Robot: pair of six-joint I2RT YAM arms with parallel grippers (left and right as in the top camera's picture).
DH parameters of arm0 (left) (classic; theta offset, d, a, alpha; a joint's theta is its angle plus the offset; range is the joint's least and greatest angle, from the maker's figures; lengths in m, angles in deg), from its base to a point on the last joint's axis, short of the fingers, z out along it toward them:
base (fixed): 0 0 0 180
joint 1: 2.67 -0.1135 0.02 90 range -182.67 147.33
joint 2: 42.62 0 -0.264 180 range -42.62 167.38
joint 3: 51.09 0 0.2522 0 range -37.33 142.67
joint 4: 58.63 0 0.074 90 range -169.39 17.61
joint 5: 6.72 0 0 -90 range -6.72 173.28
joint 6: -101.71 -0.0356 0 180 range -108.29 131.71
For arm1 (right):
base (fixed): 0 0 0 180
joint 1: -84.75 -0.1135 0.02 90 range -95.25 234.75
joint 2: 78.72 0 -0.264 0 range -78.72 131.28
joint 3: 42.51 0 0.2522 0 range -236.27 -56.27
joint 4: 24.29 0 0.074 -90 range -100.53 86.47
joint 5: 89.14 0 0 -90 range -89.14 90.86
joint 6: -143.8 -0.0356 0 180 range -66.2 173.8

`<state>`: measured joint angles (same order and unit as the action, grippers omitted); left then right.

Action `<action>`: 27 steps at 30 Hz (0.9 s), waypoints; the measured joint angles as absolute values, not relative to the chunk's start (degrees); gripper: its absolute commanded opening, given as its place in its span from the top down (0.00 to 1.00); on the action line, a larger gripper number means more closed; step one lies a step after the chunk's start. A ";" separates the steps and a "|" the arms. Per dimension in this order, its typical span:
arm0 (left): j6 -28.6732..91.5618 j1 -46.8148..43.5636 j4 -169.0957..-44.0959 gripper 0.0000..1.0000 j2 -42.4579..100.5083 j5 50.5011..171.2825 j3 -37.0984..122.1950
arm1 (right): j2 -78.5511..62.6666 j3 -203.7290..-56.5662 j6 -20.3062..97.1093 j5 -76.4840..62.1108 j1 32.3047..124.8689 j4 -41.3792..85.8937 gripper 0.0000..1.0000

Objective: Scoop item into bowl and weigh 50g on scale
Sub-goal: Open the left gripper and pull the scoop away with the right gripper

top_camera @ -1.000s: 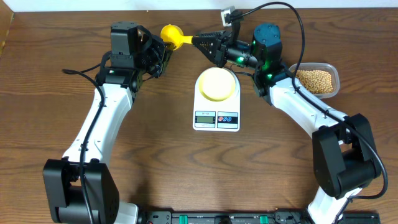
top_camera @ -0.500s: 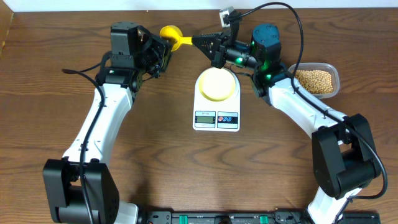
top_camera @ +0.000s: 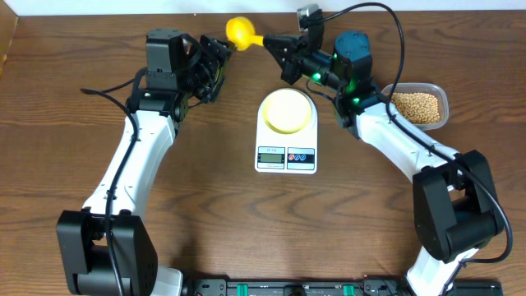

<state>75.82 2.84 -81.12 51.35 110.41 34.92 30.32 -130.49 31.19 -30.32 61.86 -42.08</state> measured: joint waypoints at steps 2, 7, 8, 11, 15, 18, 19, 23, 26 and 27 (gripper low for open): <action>71.63 2.84 -81.14 0.18 51.35 110.41 34.92 | 30.32 -130.49 36.63 -27.74 62.34 -42.71 0.99; 57.57 2.84 -81.25 0.18 51.35 110.41 34.92 | 30.32 -130.49 49.75 -24.09 62.88 -43.81 0.99; 53.79 2.84 -81.60 0.18 51.35 110.39 34.92 | 30.32 -130.49 51.76 -23.35 62.88 -43.78 0.99; 42.32 2.84 -84.29 0.18 51.35 109.91 34.92 | 30.32 -130.49 56.83 -20.38 63.28 -43.81 0.99; 33.84 2.84 -89.60 0.18 51.35 104.86 34.90 | 30.32 -130.49 58.93 -17.65 64.70 -43.72 0.99; 30.87 2.84 -92.18 0.18 51.35 99.20 34.90 | 30.32 -130.49 59.67 -16.12 66.75 -43.76 0.99; 29.82 2.84 -92.75 0.18 51.35 96.97 34.90 | 30.32 -130.49 59.97 -15.61 67.91 -43.81 0.99; 28.81 2.84 -92.99 0.18 51.35 94.46 34.90 | 30.32 -130.49 60.32 -14.74 69.70 -43.81 0.99; 28.37 2.84 -93.01 0.18 51.35 93.80 34.90 | 30.32 -130.49 60.35 -14.74 69.96 -43.85 0.99; 28.33 2.84 -93.01 0.18 51.35 93.62 34.90 | 30.32 -130.49 60.35 -14.76 70.01 -43.87 0.99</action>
